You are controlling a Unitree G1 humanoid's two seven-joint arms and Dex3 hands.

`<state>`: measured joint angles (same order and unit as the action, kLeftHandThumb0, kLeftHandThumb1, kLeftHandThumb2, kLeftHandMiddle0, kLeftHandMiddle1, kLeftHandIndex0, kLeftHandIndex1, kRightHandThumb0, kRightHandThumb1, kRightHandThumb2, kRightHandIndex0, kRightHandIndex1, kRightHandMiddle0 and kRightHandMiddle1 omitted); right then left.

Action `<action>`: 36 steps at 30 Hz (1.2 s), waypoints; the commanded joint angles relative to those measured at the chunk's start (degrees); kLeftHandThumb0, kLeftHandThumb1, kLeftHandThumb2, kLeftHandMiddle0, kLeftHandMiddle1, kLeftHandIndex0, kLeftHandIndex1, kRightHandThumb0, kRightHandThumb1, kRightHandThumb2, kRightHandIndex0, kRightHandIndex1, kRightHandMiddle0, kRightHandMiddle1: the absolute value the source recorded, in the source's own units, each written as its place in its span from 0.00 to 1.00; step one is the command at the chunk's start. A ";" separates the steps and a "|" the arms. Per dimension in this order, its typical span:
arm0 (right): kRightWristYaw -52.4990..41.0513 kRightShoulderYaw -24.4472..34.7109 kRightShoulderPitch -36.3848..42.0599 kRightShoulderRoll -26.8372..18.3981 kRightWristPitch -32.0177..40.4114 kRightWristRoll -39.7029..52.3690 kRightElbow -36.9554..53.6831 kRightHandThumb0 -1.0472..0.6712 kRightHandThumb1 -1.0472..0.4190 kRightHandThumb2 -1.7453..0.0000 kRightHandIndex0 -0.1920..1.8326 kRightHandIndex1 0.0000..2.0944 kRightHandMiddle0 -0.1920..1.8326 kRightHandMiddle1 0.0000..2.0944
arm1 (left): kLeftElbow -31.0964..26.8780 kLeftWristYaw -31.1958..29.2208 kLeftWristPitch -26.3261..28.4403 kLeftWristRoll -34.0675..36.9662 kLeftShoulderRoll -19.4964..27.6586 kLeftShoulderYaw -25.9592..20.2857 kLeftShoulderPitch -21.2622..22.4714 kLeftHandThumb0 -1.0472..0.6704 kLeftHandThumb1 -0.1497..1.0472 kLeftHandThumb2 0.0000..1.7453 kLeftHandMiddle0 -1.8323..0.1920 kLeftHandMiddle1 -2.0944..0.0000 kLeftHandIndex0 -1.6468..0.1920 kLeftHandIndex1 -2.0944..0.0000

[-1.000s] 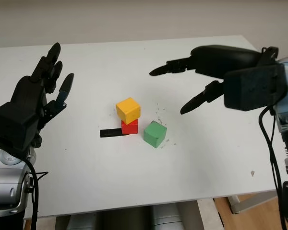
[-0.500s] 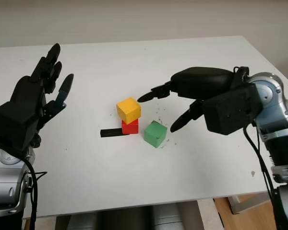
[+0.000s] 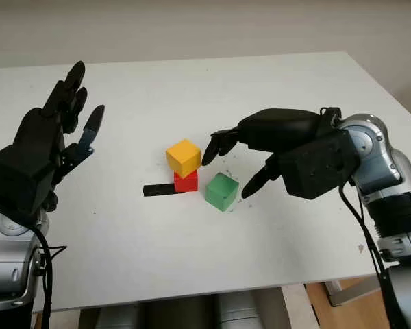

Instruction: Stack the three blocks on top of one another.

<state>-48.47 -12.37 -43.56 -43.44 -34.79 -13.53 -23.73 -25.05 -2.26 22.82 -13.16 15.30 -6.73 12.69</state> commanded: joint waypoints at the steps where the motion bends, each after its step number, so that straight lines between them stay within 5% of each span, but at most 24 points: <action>1: 0.97 0.18 -1.63 -0.09 -1.79 -0.46 -1.28 0.30 0.14 0.97 0.18 0.55 0.19 0.61 | -1.28 -0.03 0.05 -0.14 0.34 -0.29 0.00 0.25 1.00 0.28 0.84 0.97 0.84 0.97; 9: 1.90 0.36 -2.40 -0.36 -3.61 -0.91 -3.24 0.30 0.13 0.97 0.16 0.55 0.19 0.64 | -1.29 -0.21 0.10 0.19 0.32 -0.60 -0.12 0.24 1.00 0.28 0.84 0.97 0.84 0.97; 18: 2.06 0.03 -1.21 0.11 -1.86 -1.38 -2.02 0.31 0.13 0.97 0.16 0.44 0.16 0.42 | -1.25 -0.48 0.05 0.09 0.36 -0.34 0.03 0.25 1.00 0.28 0.84 0.97 0.84 0.97; 36: 2.87 -1.48 0.16 0.52 -0.98 -2.74 -0.63 0.29 0.14 0.97 0.17 0.39 0.17 0.36 | -1.49 -0.58 0.39 0.22 0.21 -0.69 0.09 0.24 1.00 0.28 0.84 0.97 0.84 0.97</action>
<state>-45.47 -13.65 -43.55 -43.29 -35.29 -16.86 -24.23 -25.30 -2.85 23.13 -13.09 15.35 -7.04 12.69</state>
